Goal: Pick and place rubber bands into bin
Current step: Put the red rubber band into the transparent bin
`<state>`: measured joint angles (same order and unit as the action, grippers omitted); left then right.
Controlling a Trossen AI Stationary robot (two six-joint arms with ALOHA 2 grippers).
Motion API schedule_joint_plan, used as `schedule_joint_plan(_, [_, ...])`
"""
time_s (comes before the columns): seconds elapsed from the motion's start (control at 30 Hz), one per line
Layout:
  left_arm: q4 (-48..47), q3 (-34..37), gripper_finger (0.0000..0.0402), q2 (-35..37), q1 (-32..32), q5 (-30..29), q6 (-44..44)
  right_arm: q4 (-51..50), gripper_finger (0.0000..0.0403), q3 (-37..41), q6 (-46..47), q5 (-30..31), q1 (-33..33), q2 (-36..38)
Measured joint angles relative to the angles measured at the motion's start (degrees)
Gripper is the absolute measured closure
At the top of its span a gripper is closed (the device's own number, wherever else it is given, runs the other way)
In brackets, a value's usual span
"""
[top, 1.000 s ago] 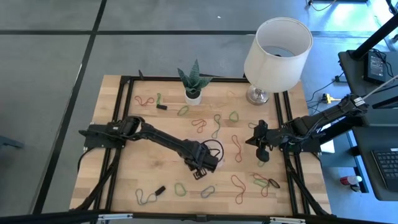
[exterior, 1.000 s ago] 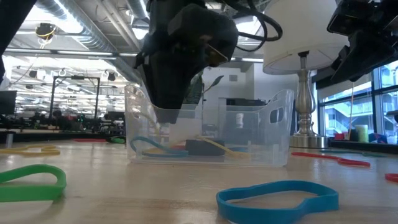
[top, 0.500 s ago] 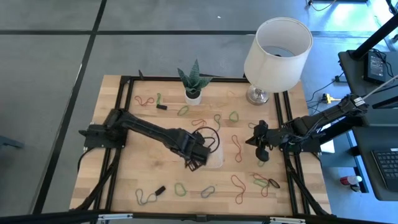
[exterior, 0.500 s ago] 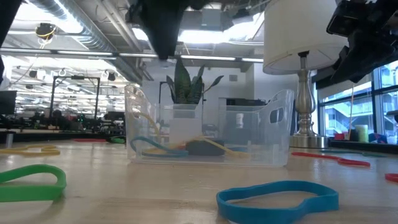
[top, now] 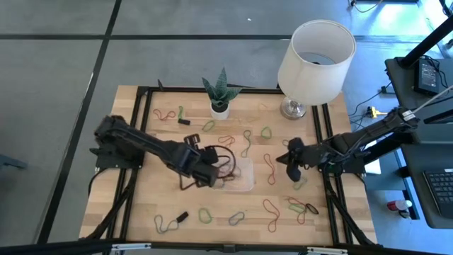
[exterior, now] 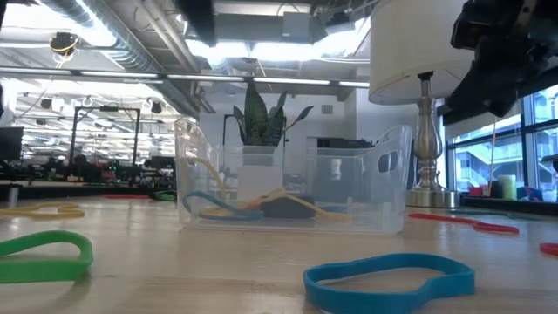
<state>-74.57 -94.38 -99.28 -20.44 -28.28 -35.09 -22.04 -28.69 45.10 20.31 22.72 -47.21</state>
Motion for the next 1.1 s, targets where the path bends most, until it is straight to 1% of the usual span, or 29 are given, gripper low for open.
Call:
schedule_joint_plan(0.13, [10.1, 14.7, 0.0400, 8.9, 1.1, 3.9, 2.1, 0.6, 0.0401, -1.3, 4.3, 0.1, 0.0, -4.4])
schedule_joint_plan(0.27, [21.2, 29.2, 0.0400, 18.7, 3.2, 7.5, 4.8, -2.4, 0.0401, -6.2, 7.4, 0.0, 0.0, -10.5])
schedule_joint_plan(0.37, [29.5, 38.3, 0.0400, 25.8, 5.4, 10.9, 7.8, -9.6, 0.0402, -12.1, 10.6, -0.5, 0.4, -15.8])
schedule_joint_plan(0.43, [34.3, 43.2, 0.0400, 30.2, 7.4, 13.2, 10.8, -16.2, 0.0402, -16.5, 13.8, -1.8, 1.0, -19.0])
schedule_joint_plan(0.53, [40.2, 48.7, 0.0400, 36.4, 10.2, 16.5, 16.0, -26.9, 0.0401, -22.2, 19.0, -7.2, 2.2, -23.2])
schedule_joint_plan(0.63, [44.5, 52.0, 0.0400, 41.3, 13.0, 19.3, 21.1, -34.5, 0.0396, -25.0, 23.6, -14.2, 4.0, -26.0])
schedule_joint_plan(0.77, [45.8, 52.8, 0.0400, 45.2, 15.7, 20.8, 23.9, -37.6, 0.0378, -23.0, 30.4, -24.6, 7.0, -27.6])
schedule_joint_plan(0.83, [46.3, 52.8, 0.0400, 46.4, 16.4, 20.8, 23.9, -37.4, 0.0366, -21.1, 33.3, -30.0, 8.9, -28.0])
schedule_joint_plan(0.9, [46.3, 52.8, 0.0400, 46.9, 16.7, 20.9, 23.9, -35.9, 0.0352, -19.1, 36.2, -33.8, 10.8, -27.8])
schedule_joint_plan(1.1, [46.1, 52.8, 0.0400, 47.2, 16.8, 20.7, 23.9, -30.7, 0.0305, -14.4, 42.8, -40.0, 16.2, -27.9])
